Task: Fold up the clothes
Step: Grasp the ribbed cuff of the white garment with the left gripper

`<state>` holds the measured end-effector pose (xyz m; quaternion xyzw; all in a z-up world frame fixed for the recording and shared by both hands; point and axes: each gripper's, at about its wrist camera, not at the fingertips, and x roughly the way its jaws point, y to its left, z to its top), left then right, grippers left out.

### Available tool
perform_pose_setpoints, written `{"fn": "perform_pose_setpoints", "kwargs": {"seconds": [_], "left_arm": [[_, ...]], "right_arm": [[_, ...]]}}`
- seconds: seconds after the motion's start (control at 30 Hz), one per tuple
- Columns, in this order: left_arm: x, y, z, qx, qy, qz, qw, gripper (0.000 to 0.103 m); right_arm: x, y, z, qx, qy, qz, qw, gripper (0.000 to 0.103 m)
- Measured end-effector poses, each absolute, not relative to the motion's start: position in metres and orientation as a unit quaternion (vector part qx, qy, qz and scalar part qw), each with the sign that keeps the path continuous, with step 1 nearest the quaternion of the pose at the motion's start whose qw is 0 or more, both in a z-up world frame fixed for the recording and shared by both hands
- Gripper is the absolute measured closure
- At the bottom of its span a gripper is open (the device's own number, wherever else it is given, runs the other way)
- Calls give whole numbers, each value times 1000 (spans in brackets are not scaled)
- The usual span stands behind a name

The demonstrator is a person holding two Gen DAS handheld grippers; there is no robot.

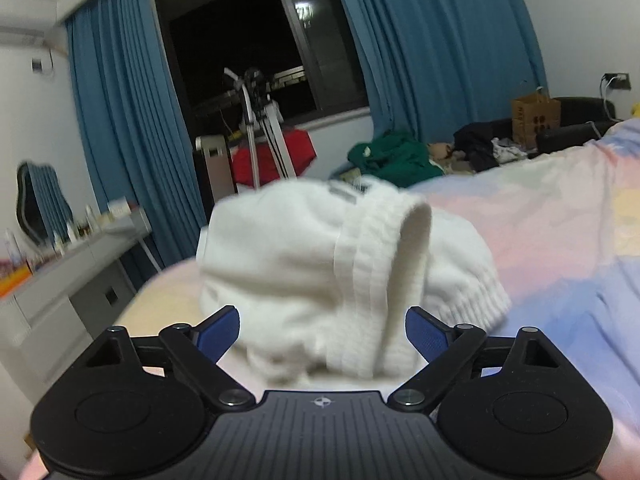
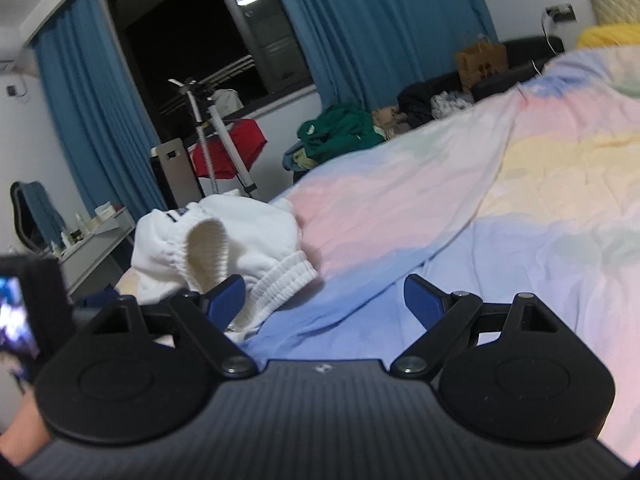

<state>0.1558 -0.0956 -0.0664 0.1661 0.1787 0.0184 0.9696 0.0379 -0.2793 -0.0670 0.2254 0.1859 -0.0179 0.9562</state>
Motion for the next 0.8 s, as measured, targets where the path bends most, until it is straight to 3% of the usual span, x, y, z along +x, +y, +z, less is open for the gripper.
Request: {"fn": "perform_pose_setpoints", "kwargs": {"seconds": [0.37,0.63,0.8], "left_arm": [[228,-133,-66,182,139,53,972,23],[228,-135,-32,145,126,47,980,63],[193,-104,0,113,100,39,988,70]], "right_arm": [[63,-288,-90,253,205,-25,945,15],[67,-285,-93,238,201,-33,950,15],[62,-280,-91,220,188,-34,957,15]]}}
